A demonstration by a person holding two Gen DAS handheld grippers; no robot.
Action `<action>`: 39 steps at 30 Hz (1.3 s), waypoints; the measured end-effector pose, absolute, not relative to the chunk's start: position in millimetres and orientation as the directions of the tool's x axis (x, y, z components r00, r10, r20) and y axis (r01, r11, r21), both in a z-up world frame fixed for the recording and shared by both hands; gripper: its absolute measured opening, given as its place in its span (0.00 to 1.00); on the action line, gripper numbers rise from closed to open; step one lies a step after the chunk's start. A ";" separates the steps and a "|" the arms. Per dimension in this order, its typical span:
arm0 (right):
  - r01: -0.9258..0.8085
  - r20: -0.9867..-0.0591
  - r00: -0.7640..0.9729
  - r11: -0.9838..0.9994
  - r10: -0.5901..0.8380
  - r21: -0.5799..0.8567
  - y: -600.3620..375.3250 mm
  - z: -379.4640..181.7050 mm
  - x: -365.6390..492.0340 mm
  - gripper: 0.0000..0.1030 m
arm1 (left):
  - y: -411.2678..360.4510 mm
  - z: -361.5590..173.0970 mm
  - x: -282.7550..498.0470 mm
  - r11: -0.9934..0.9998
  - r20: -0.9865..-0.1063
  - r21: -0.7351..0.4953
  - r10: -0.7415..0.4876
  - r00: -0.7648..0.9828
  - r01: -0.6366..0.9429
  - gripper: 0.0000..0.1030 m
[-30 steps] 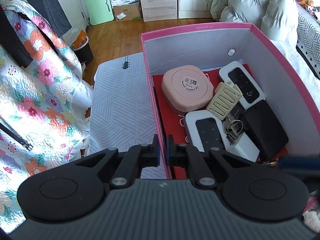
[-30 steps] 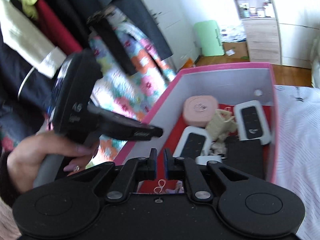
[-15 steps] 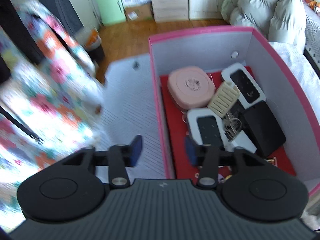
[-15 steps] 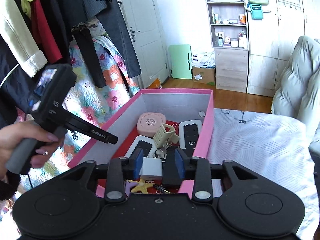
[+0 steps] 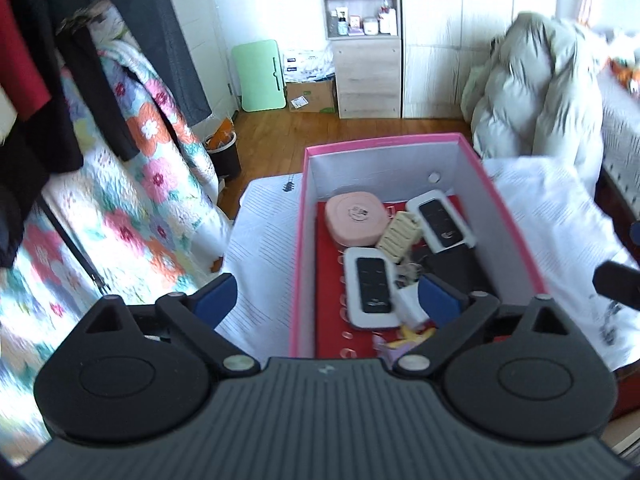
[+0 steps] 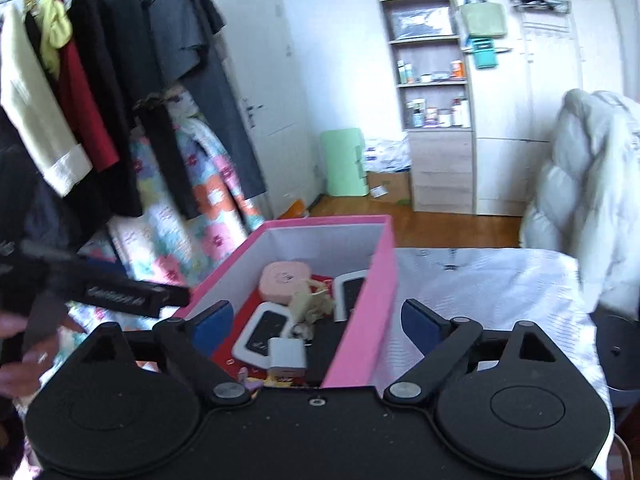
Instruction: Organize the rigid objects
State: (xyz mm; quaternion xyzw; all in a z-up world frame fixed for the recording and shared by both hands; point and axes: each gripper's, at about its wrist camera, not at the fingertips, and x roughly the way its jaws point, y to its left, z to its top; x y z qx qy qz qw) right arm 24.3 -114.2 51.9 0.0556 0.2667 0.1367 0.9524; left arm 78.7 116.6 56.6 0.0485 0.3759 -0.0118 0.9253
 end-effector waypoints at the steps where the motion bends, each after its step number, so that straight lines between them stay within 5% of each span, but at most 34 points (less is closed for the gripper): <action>1: -0.211 -0.496 0.828 0.965 0.261 0.156 -115.0 54.2 21.9 0.97 | 115.2 57.1 74.8 0.997 -0.703 0.066 0.013 0.711 0.047 1.00; 6: -0.131 -0.515 0.842 0.986 0.163 0.098 -121.5 66.6 12.3 0.99 | 101.5 56.6 63.3 0.998 -0.758 0.055 0.031 0.651 0.017 1.00; 13: -0.081 -0.514 0.854 0.997 0.077 0.014 -121.9 68.7 -6.0 0.99 | 79.5 51.0 38.5 0.995 -0.725 0.101 0.079 0.685 -0.007 1.00; 39: -0.095 -0.476 0.873 0.994 0.106 0.047 -128.5 58.7 -29.4 0.99 | 65.9 30.4 6.7 0.994 -0.687 0.105 0.079 0.723 -0.009 1.00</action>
